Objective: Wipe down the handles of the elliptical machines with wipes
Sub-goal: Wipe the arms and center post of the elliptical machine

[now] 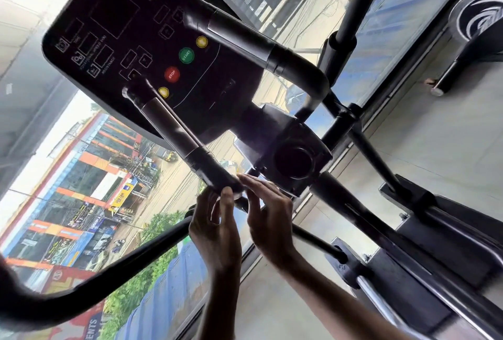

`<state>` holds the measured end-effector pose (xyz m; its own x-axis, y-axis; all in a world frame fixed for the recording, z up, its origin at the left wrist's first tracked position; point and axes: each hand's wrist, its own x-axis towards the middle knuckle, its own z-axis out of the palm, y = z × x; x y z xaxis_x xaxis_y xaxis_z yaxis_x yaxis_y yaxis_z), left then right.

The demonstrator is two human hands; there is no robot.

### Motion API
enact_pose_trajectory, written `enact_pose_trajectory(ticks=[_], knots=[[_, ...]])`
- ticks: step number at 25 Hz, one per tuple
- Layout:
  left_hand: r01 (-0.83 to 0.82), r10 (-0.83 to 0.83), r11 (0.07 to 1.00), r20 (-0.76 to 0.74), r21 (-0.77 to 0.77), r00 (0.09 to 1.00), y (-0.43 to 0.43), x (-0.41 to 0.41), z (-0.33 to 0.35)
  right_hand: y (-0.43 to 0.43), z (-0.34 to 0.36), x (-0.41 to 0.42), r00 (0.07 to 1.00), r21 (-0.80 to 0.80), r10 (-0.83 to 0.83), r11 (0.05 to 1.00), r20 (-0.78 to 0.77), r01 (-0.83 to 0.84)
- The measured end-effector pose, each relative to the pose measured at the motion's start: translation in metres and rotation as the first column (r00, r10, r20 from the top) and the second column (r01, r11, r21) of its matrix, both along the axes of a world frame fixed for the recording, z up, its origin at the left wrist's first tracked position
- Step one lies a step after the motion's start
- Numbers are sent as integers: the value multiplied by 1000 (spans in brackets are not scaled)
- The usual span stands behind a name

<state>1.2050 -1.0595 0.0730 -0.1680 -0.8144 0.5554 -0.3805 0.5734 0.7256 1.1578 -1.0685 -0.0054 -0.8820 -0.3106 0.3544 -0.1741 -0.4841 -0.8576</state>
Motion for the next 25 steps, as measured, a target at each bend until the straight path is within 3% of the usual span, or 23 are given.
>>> enact_pose_trajectory(ticks=[2, 5, 7, 10, 14, 17, 21, 25], knots=[[-10, 10, 1000, 21, -9, 1000, -2, 1, -1, 7, 2, 5, 998, -51, -53, 997, -31, 51], [-33, 33, 999, 44, 11, 998, -5, 4, -2, -16, -16, -2, 995, 88, -43, 995, -91, 51], [-41, 41, 999, 68, -5, 997, -5, 6, -1, -23, -17, -7, 998, 153, 18, 988, -52, -10], [-29, 29, 1000, 98, -6, 995, -1, 3, 4, -4, 9, -10, 998, 60, 65, 996, -3, -65], [17, -18, 1000, 33, 19, 999, 2, 3, 4, 23, 30, -14, 994, -140, -3, 990, -107, -12], [67, -67, 996, -7, 66, 998, -3, 8, 1, 20, 30, -14, 989, -59, -13, 998, -144, 5], [77, -77, 994, -3, 81, 997, -4, 8, 2, 12, 60, -29, 998, -62, 66, 996, -20, -67], [126, -125, 989, -20, 81, 992, -1, 7, 6, 28, 38, -25, 984, -63, 4, 998, -176, -15]])
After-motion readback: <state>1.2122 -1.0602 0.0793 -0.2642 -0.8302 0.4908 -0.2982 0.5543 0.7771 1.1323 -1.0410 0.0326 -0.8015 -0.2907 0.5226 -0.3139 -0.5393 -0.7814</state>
